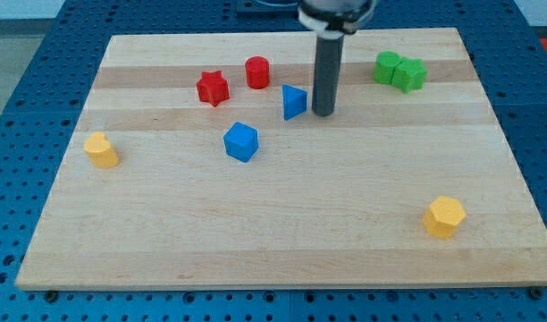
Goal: Place blue triangle at the center of the board
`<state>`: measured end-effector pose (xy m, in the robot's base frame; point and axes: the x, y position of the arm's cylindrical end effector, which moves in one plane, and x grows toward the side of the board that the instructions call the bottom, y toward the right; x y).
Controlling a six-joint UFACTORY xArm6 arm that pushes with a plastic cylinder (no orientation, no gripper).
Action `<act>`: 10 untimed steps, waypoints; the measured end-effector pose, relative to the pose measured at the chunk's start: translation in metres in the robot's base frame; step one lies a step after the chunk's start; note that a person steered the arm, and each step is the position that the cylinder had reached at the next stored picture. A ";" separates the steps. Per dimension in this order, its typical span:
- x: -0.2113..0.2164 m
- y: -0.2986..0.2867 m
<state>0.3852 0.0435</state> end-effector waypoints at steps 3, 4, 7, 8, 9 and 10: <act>-0.045 0.031; -0.042 0.009; -0.056 -0.008; -0.058 -0.037; 0.007 -0.043; 0.019 -0.072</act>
